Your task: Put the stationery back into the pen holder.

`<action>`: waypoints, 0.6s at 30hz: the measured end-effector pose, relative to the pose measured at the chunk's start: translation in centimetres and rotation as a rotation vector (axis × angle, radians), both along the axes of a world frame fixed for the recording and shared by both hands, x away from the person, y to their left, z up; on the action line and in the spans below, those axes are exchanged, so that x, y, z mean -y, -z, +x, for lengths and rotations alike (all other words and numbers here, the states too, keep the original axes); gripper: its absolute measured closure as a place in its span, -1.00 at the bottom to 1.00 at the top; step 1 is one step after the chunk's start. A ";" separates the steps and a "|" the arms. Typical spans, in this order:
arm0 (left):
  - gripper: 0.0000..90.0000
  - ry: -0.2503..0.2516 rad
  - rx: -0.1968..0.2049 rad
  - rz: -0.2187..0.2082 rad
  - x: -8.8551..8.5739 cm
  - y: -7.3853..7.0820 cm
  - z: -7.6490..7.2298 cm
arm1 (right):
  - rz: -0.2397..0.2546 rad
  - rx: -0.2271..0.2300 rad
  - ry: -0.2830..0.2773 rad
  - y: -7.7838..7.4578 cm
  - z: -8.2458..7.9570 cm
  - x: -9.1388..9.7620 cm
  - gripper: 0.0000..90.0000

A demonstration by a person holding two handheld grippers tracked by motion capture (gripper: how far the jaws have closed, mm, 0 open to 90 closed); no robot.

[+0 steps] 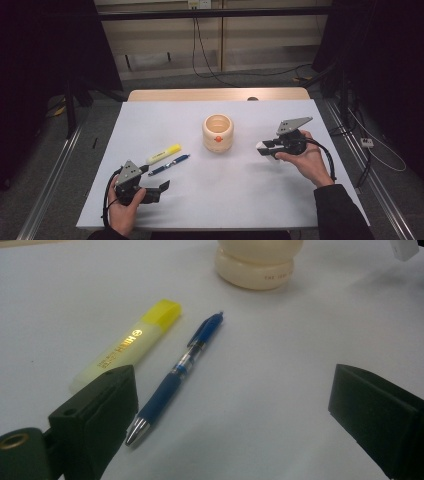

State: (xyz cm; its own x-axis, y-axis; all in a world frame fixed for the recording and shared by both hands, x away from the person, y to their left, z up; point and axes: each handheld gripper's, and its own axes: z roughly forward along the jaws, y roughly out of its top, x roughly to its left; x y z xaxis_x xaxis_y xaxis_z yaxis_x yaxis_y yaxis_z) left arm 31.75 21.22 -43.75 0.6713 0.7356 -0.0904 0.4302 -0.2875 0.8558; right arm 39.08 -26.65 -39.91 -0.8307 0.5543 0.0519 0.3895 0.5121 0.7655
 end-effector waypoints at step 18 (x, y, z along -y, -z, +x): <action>-0.87 0.008 -0.003 -0.004 0.2 0.1 0.1 | 0.206 0.128 0.072 -2.4 -0.5 -2.2 0.51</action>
